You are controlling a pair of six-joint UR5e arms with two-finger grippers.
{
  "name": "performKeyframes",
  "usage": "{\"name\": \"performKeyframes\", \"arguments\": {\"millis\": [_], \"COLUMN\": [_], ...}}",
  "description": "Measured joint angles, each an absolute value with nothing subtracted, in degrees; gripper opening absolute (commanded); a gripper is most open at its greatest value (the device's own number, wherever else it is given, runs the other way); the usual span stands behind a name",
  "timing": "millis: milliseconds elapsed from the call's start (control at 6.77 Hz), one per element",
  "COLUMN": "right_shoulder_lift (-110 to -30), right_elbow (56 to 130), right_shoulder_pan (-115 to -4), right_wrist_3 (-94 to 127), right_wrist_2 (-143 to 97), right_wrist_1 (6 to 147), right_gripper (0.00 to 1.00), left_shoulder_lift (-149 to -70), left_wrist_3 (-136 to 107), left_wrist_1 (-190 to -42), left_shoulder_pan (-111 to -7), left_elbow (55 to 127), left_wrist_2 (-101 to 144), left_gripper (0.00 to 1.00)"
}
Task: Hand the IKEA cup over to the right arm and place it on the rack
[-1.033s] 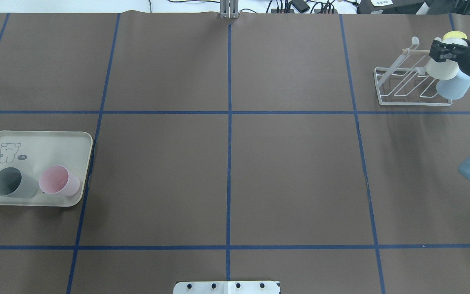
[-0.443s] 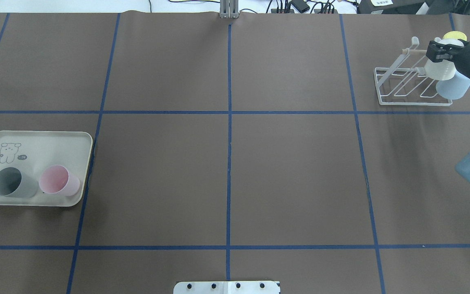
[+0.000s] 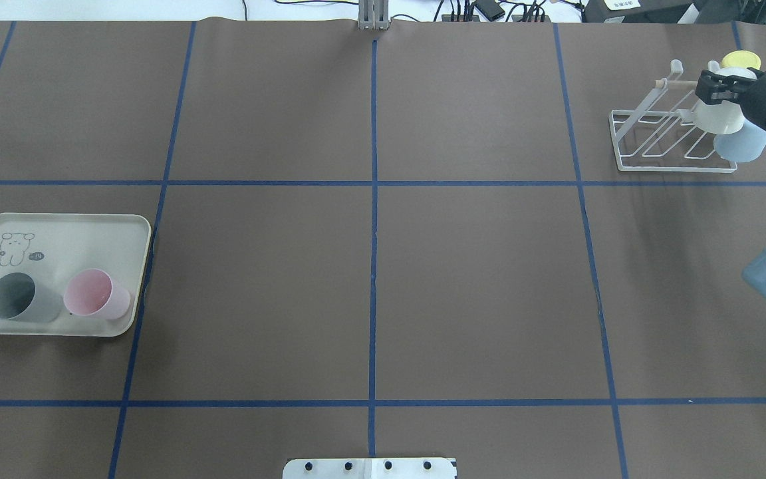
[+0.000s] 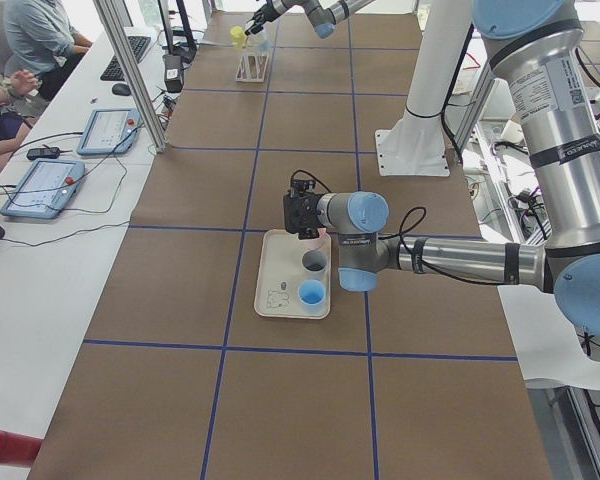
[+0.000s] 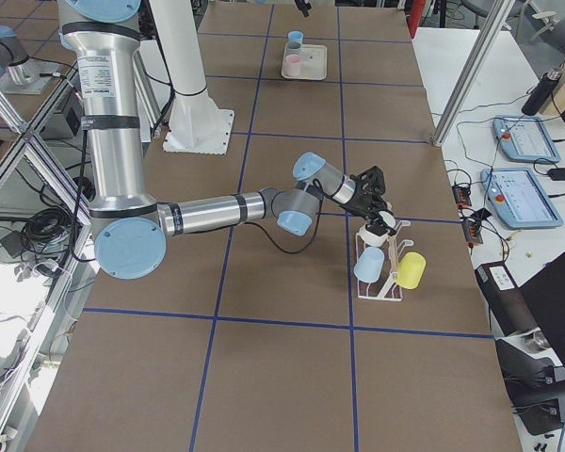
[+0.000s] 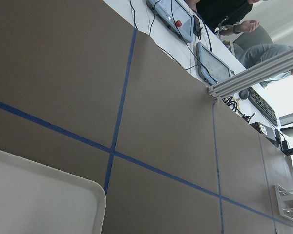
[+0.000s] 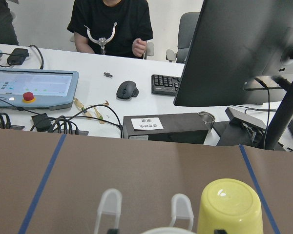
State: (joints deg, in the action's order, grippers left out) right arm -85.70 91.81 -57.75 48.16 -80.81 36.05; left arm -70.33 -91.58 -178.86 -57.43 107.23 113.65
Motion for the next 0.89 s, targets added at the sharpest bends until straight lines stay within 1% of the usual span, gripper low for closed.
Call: {"name": "performKeyframes", "arguments": {"millis": [886], "right_shoulder_lift": [-86.41], "right_elbow": [91.75], "right_shoulder_pan": [-58.44], "right_wrist_3": [48.08], "right_wrist_2": [-80.34], "right_wrist_1": [36.04], "right_gripper": [0.00], "left_shoulder_lift": [-70.40], "left_wrist_3": [-91.58], "left_wrist_1": [-178.86], "left_shoulder_pan": [-57.39], "left_elbow": [107.15], "left_wrist_2": [113.60], "left_gripper": [1.00]}}
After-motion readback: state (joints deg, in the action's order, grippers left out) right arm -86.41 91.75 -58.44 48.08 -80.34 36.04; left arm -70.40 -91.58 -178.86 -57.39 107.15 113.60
